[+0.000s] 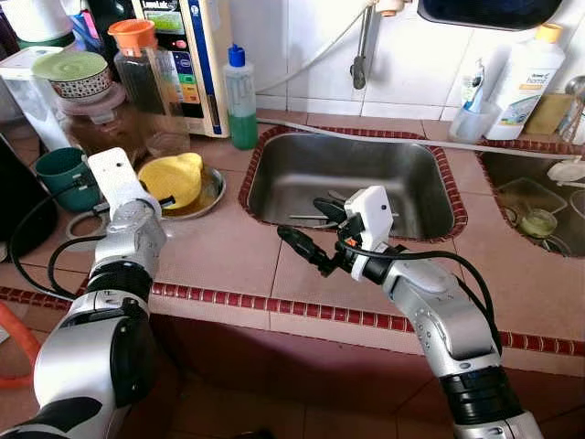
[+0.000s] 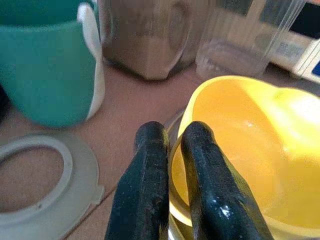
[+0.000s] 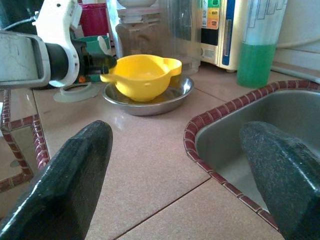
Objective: Kitchen organization
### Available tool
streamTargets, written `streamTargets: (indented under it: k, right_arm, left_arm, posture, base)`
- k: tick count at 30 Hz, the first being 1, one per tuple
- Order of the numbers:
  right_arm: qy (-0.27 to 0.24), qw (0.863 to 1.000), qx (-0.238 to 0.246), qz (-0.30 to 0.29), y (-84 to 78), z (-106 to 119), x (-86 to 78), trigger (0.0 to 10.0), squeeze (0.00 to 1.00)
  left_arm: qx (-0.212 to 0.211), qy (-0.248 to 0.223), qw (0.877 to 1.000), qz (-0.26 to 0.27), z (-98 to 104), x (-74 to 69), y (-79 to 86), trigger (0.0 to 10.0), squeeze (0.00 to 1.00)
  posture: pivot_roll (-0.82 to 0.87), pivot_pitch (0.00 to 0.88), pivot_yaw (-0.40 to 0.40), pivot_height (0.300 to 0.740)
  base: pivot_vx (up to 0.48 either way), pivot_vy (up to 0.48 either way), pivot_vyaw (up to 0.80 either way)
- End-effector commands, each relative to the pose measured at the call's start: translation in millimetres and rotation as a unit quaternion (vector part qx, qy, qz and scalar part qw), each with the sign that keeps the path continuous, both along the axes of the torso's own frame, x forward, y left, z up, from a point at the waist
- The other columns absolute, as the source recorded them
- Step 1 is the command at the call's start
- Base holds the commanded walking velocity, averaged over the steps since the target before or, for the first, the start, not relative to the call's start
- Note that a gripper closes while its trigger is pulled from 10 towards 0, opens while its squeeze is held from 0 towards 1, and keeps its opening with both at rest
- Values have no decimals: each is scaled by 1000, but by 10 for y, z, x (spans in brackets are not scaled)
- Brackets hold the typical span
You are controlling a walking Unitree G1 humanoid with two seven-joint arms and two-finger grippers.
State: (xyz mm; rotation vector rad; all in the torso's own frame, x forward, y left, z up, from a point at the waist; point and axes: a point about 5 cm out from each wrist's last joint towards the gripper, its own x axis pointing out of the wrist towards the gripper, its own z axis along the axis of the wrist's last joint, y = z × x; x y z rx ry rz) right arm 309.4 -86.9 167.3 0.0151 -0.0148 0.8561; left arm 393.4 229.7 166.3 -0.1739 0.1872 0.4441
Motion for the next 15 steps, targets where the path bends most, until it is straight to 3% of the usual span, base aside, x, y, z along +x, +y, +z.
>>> streamTargets:
  k: [1,7,10,15]
  right_arm:
    - [-13,1000,0,0,-7,69,30,10000,0]
    - [-16,1000,1,-4,-10,86,50,10000,0]
    - [-19,1000,6,-21,-35,103,91,10000,0]
    - [-14,998,28,-59,-85,145,188,10000,0]
  left_arm:
    - [16,-16,1000,-3,76,14,0,0,0]
    - [25,-69,997,-12,232,48,-56,0,0]
    - [43,-132,989,-45,394,73,-199,0,0]
    - [54,-176,978,-101,481,79,-425,0,0]
  posture:
    - [8,14,59,740]
    - [7,12,59,740]
    - [6,11,57,740]
    - [11,9,53,740]
  base:
    - [0,0,0]
    - [0,0,0]
    - [0,0,0]
    - [0,0,0]
